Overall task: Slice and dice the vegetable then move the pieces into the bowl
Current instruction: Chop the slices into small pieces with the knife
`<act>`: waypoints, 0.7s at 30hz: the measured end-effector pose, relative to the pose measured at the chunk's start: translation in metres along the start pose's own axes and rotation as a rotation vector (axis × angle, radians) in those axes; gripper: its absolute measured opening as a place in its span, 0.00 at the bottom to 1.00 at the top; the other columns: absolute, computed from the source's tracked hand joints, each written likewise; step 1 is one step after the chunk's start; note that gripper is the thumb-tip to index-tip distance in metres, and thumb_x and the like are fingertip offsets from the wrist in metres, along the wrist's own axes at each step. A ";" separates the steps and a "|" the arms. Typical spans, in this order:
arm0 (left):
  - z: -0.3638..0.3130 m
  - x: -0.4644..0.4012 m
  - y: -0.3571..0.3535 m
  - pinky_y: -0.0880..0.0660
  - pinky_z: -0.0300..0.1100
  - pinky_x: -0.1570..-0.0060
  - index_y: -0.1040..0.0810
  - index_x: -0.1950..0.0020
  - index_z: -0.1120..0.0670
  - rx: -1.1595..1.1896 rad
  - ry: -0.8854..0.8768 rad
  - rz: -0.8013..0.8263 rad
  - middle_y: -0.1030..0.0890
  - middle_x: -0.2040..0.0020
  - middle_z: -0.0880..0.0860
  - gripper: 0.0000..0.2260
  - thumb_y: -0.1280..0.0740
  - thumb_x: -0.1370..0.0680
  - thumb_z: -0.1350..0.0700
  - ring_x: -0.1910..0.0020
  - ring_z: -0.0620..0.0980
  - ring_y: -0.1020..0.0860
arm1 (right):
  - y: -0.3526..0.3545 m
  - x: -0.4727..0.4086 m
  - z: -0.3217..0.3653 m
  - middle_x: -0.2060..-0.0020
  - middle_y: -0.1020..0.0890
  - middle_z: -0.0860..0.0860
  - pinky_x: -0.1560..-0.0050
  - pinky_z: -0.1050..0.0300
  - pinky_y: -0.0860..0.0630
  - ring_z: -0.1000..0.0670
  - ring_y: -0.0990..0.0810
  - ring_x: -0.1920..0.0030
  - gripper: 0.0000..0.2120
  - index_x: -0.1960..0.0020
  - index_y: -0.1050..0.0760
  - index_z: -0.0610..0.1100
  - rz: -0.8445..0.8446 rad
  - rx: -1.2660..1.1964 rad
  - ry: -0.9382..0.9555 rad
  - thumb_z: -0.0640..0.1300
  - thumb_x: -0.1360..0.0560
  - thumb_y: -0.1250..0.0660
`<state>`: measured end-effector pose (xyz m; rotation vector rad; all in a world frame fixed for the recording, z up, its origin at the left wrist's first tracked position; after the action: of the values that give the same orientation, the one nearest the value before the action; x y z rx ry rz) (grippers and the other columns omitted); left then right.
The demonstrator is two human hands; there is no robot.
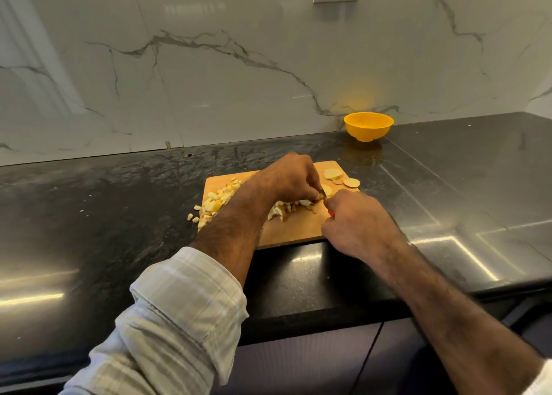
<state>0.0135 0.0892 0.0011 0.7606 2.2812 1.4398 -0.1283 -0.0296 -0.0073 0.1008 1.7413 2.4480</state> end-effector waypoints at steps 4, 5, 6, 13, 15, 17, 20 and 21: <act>-0.002 0.001 0.001 0.27 0.33 0.60 0.11 0.47 0.51 -0.022 -0.013 0.003 0.14 0.50 0.46 0.06 0.22 0.23 0.56 0.53 0.44 0.19 | 0.006 -0.004 0.007 0.50 0.22 0.52 0.49 0.52 0.20 0.49 0.23 0.49 0.16 0.35 0.24 0.50 0.058 0.032 0.004 0.48 0.22 0.30; -0.002 0.001 0.002 0.28 0.33 0.60 0.11 0.46 0.51 -0.027 -0.014 0.005 0.14 0.50 0.46 0.06 0.22 0.23 0.56 0.53 0.43 0.19 | 0.005 -0.004 0.008 0.50 0.22 0.52 0.49 0.52 0.20 0.49 0.23 0.49 0.16 0.35 0.24 0.50 0.063 0.024 0.004 0.48 0.22 0.30; -0.001 0.002 0.002 0.28 0.32 0.60 0.11 0.46 0.51 -0.032 -0.017 0.001 0.14 0.49 0.46 0.06 0.22 0.23 0.56 0.53 0.43 0.19 | 0.005 -0.003 0.007 0.50 0.22 0.52 0.49 0.53 0.20 0.49 0.23 0.49 0.16 0.35 0.24 0.50 0.060 0.012 0.004 0.48 0.22 0.30; 0.007 0.006 0.005 0.19 0.39 0.51 0.11 0.51 0.51 0.053 0.008 -0.016 0.13 0.50 0.46 0.04 0.20 0.25 0.56 0.51 0.44 0.16 | 0.003 0.012 -0.001 0.38 0.20 0.50 0.47 0.50 0.20 0.48 0.23 0.43 0.20 0.31 0.24 0.52 -0.081 -0.026 0.027 0.50 0.23 0.35; 0.007 0.006 0.005 0.18 0.40 0.51 0.11 0.52 0.51 0.067 0.012 -0.020 0.13 0.52 0.46 0.04 0.20 0.25 0.56 0.52 0.45 0.15 | 0.001 0.014 0.004 0.40 0.21 0.50 0.46 0.50 0.19 0.48 0.23 0.43 0.20 0.31 0.25 0.52 -0.044 0.004 0.032 0.51 0.23 0.34; 0.007 0.006 0.004 0.19 0.40 0.53 0.10 0.53 0.50 0.055 0.003 -0.021 0.13 0.53 0.46 0.04 0.19 0.25 0.56 0.53 0.44 0.15 | -0.001 0.014 0.010 0.43 0.21 0.50 0.47 0.49 0.19 0.48 0.22 0.45 0.19 0.32 0.25 0.51 -0.009 0.035 0.019 0.51 0.22 0.33; 0.005 0.006 0.005 0.17 0.42 0.51 0.12 0.56 0.49 0.030 -0.001 -0.018 0.13 0.54 0.46 0.03 0.19 0.26 0.55 0.55 0.44 0.15 | 0.000 0.009 0.018 0.47 0.21 0.51 0.47 0.48 0.19 0.48 0.22 0.48 0.17 0.35 0.25 0.49 0.015 0.071 0.014 0.50 0.23 0.32; 0.004 0.006 0.005 0.16 0.43 0.50 0.12 0.57 0.47 0.025 -0.002 -0.016 0.13 0.54 0.46 0.04 0.19 0.26 0.55 0.55 0.44 0.15 | 0.001 0.006 0.020 0.48 0.21 0.51 0.46 0.48 0.19 0.48 0.22 0.48 0.17 0.35 0.25 0.49 0.027 0.069 0.007 0.50 0.23 0.31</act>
<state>0.0121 0.0976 0.0043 0.7488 2.3029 1.4056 -0.1320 -0.0099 -0.0002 0.1238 1.8403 2.4097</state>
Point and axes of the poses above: each hand's wrist, its own x-axis away from the middle knuckle, its own y-axis out of the back of the hand, z = x × y, the point moved 1 cm from there along -x, towards the middle knuckle
